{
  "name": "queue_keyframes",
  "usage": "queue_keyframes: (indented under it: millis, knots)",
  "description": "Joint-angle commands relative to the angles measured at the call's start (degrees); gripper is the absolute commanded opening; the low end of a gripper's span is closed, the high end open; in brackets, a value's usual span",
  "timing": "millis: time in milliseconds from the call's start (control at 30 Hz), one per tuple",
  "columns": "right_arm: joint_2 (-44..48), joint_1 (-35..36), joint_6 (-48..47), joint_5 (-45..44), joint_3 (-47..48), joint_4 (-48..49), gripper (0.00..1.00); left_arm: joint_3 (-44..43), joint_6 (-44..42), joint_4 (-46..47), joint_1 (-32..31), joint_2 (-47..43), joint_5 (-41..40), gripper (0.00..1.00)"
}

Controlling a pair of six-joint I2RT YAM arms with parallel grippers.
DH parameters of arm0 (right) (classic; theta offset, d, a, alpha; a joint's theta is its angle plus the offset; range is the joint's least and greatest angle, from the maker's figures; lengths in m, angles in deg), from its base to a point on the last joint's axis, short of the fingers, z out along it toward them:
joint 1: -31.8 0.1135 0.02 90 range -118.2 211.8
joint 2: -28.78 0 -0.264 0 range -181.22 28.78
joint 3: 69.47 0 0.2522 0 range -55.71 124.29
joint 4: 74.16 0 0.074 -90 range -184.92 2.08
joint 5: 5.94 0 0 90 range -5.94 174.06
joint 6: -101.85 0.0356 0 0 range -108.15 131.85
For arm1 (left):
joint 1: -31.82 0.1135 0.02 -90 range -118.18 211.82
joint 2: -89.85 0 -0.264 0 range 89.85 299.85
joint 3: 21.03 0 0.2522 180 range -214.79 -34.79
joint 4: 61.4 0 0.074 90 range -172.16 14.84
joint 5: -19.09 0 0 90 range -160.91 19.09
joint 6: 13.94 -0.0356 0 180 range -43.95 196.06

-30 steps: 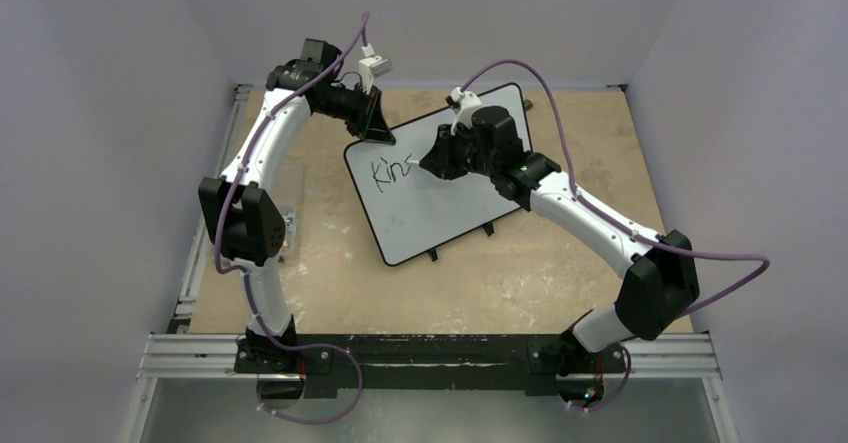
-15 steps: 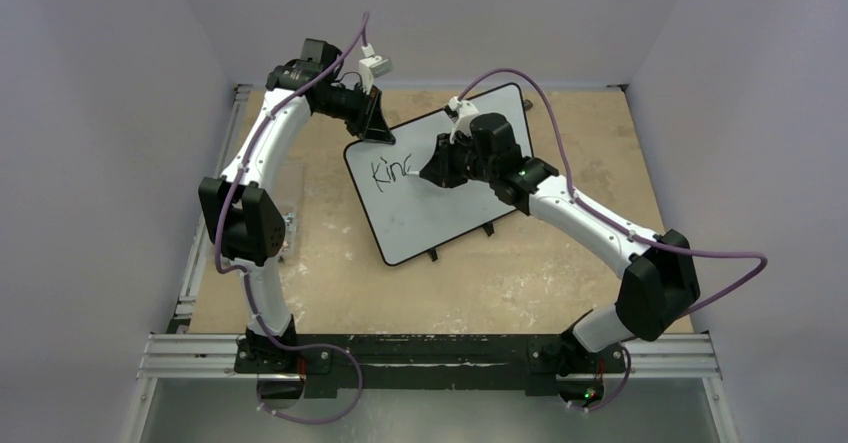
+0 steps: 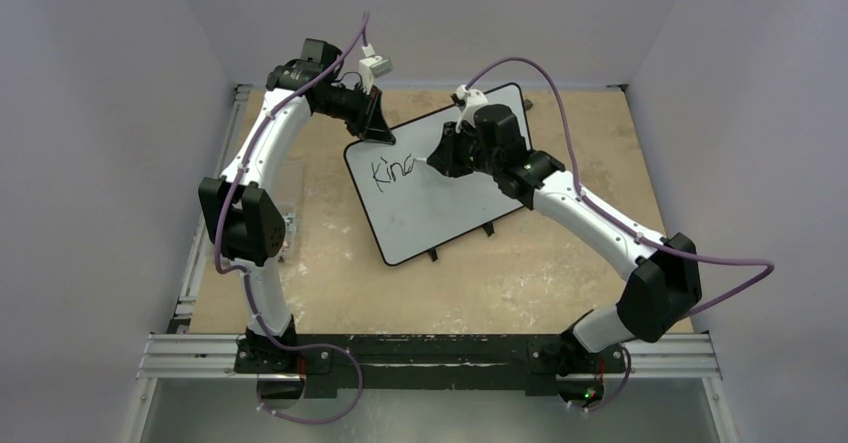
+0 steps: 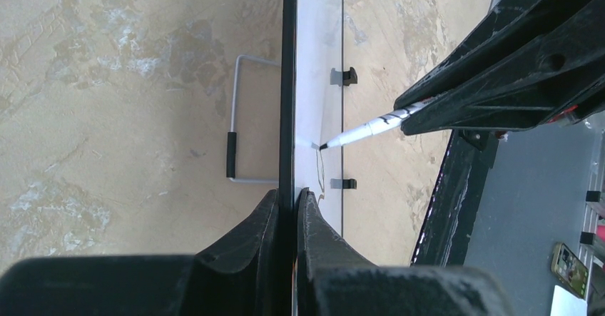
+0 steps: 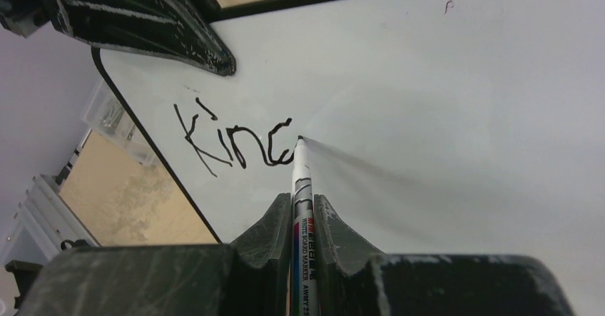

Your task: Write a sentence on the whiteboard

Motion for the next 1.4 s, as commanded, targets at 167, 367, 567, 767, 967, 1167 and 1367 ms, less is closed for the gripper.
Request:
queue_keyframes:
  millis: [167, 367, 567, 767, 967, 1167, 1367]
  knots:
    - [-2.2, -0.8, -0.3, -2.9, 7.0, 1.3, 0.00, -0.8, -4.9, -0.5, -1.4, -2.9, -3.9, 0.00]
    - [-3.2, -0.7, 0.2, -1.5, 8.3, 1.8, 0.00, -0.8, -4.8, -0.6, -1.5, -2.9, -3.8, 0.00]
    - [-2.4, -0.7, 0.1, -1.5, 5.6, 1.9, 0.00, -0.9, -4.9, -0.6, -1.5, -2.8, -3.8, 0.00]
    - [-0.4, -0.7, 0.6, -1.1, 0.5, 2.9, 0.00, -0.9, -4.8, -0.5, -1.5, -2.8, -4.2, 0.00]
    - [2.0, -0.7, 1.2, -1.0, -3.4, 3.4, 0.00, -0.9, -4.8, -0.5, -1.6, -2.9, -4.1, 0.00]
    - [2.8, -0.7, 1.0, -1.8, -4.5, 2.8, 0.00, -0.7, -4.8, -0.5, -1.6, -3.1, -4.2, 0.00]
    - [4.6, -0.8, 0.8, -2.3, -3.2, 0.5, 0.00, -0.7, -4.7, 0.1, -1.7, -3.4, -5.3, 0.00]
